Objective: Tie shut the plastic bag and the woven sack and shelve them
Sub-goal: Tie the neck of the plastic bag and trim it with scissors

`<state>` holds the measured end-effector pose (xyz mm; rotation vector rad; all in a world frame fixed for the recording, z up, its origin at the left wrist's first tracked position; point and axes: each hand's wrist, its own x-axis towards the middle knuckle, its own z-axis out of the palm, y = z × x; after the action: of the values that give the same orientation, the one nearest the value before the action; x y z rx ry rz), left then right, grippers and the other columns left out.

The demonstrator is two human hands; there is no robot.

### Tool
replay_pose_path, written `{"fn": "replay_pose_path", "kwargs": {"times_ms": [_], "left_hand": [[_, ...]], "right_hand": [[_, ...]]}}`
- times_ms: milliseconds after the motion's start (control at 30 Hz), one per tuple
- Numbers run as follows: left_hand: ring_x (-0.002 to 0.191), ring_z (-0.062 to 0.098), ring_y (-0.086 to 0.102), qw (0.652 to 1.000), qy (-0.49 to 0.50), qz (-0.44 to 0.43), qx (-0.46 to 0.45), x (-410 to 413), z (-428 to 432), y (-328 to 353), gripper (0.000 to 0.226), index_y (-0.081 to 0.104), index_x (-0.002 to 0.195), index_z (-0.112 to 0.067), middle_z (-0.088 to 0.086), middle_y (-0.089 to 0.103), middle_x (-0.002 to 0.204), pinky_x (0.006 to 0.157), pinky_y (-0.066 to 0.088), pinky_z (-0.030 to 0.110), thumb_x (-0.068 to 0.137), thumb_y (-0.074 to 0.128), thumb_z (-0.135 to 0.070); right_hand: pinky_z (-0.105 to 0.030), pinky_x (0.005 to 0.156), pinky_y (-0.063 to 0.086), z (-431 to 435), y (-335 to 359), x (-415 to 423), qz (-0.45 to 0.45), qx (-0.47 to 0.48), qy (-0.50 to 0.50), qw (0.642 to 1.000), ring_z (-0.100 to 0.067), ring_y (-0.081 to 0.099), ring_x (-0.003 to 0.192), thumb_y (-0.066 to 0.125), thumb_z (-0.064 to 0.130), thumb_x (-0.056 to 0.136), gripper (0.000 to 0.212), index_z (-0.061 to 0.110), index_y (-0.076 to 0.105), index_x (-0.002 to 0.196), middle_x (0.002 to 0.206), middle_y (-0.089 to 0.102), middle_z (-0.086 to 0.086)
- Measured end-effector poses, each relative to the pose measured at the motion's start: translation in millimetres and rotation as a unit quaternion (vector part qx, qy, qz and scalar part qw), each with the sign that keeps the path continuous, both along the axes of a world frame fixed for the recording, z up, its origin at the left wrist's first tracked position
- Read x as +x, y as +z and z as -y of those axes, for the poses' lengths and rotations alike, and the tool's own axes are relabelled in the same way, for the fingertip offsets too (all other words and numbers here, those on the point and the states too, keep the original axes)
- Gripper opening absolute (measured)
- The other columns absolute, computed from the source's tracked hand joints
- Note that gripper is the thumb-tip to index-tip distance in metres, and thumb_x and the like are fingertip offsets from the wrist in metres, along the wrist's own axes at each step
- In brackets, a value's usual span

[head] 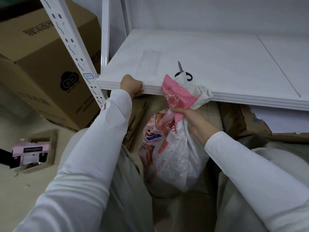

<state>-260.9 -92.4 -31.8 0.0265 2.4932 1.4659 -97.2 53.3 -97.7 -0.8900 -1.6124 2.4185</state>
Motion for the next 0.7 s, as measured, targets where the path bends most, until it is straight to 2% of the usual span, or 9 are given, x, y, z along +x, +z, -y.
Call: {"fn": "replay_pose_path", "kwargs": {"times_ms": [33, 100, 167, 267, 367, 433, 500, 600, 700], "left_hand": [[0.036, 0.012, 0.053, 0.999, -0.003, 0.027, 0.034, 3, 1, 2, 0.024, 0.042, 0.069, -0.007, 0.013, 0.048, 0.065, 0.037, 0.04, 0.014, 0.083, 0.054, 0.008], [0.025, 0.007, 0.046, 0.995, -0.006, 0.069, 0.074, 8, 2, 6, 0.02, 0.047, 0.075, -0.004, 0.013, 0.049, 0.062, 0.033, 0.036, 0.012, 0.082, 0.059, 0.01], [0.029, 0.007, 0.052, 0.987, 0.008, 0.104, 0.119, 10, 0, 9, 0.016, 0.051, 0.088, 0.0, 0.013, 0.054, 0.067, 0.035, 0.041, 0.013, 0.082, 0.065, 0.008], [0.042, 0.014, 0.064, 0.972, 0.019, 0.154, 0.175, 9, -2, 8, 0.025, 0.053, 0.102, 0.004, 0.016, 0.06, 0.078, 0.042, 0.051, 0.019, 0.082, 0.067, 0.009], [0.056, 0.02, 0.066, 0.97, 0.013, 0.162, 0.181, 9, -5, 7, 0.017, 0.055, 0.096, 0.005, 0.017, 0.06, 0.079, 0.044, 0.054, 0.024, 0.083, 0.064, 0.01], [0.053, 0.018, 0.065, 0.973, 0.006, 0.156, 0.172, 10, -7, 5, 0.009, 0.056, 0.084, 0.005, 0.017, 0.06, 0.075, 0.043, 0.054, 0.025, 0.084, 0.063, 0.009], [0.046, 0.017, 0.065, 0.973, 0.004, 0.154, 0.171, 12, -11, 2, 0.008, 0.056, 0.081, 0.006, 0.018, 0.062, 0.073, 0.043, 0.054, 0.025, 0.086, 0.062, 0.007], [0.048, 0.023, 0.068, 0.959, 0.027, 0.163, 0.229, 15, -17, 1, 0.006, 0.056, 0.091, 0.011, 0.021, 0.066, 0.069, 0.047, 0.057, 0.027, 0.086, 0.06, 0.01], [0.053, 0.026, 0.069, 0.938, 0.055, 0.163, 0.3, 16, -21, 2, 0.006, 0.057, 0.087, 0.012, 0.024, 0.065, 0.076, 0.057, 0.06, 0.029, 0.083, 0.061, 0.014]], "right_hand": [[-0.034, 0.078, 0.058, 1, 1, 1, 0.001, -0.005, 0.001, 1.0, -0.023, 0.072, 0.092, 0.082, 0.01, 0.069, 0.051, 0.007, 0.064, 0.117, 0.104, 0.073, -0.011], [-0.034, 0.077, 0.058, 1, 1, 2, 0.006, -0.01, 0.002, 1.0, -0.024, 0.071, 0.091, 0.082, 0.01, 0.07, 0.05, 0.007, 0.064, 0.117, 0.104, 0.073, -0.012], [-0.036, 0.079, 0.058, 0, 1, 2, 0.006, -0.008, 0.001, 1.0, -0.025, 0.071, 0.092, 0.082, 0.01, 0.07, 0.05, 0.008, 0.064, 0.116, 0.105, 0.073, -0.012], [-0.036, 0.079, 0.058, -1, 1, 3, 0.007, -0.009, 0.003, 1.0, -0.025, 0.072, 0.091, 0.082, 0.01, 0.069, 0.049, 0.008, 0.064, 0.115, 0.102, 0.073, -0.011], [-0.036, 0.078, 0.058, -1, 1, 2, 0.008, -0.01, 0.008, 1.0, -0.025, 0.072, 0.089, 0.081, 0.01, 0.07, 0.045, 0.009, 0.065, 0.112, 0.1, 0.074, -0.011], [-0.038, 0.08, 0.058, -1, -1, 1, 0.007, -0.009, 0.007, 1.0, -0.026, 0.072, 0.09, 0.083, 0.011, 0.069, 0.048, 0.009, 0.064, 0.113, 0.101, 0.074, -0.011], [-0.039, 0.08, 0.058, -1, -2, 0, 0.011, -0.01, 0.008, 1.0, -0.026, 0.072, 0.091, 0.083, 0.012, 0.068, 0.05, 0.008, 0.064, 0.114, 0.102, 0.073, -0.012], [-0.039, 0.081, 0.058, 0, -4, -1, 0.016, -0.004, 0.013, 1.0, -0.026, 0.071, 0.093, 0.084, 0.014, 0.066, 0.055, 0.009, 0.064, 0.117, 0.104, 0.073, -0.011], [-0.038, 0.081, 0.058, -1, -4, -1, 0.014, 0.0, 0.01, 1.0, -0.026, 0.071, 0.093, 0.084, 0.015, 0.066, 0.056, 0.009, 0.063, 0.118, 0.106, 0.072, -0.011]]}}
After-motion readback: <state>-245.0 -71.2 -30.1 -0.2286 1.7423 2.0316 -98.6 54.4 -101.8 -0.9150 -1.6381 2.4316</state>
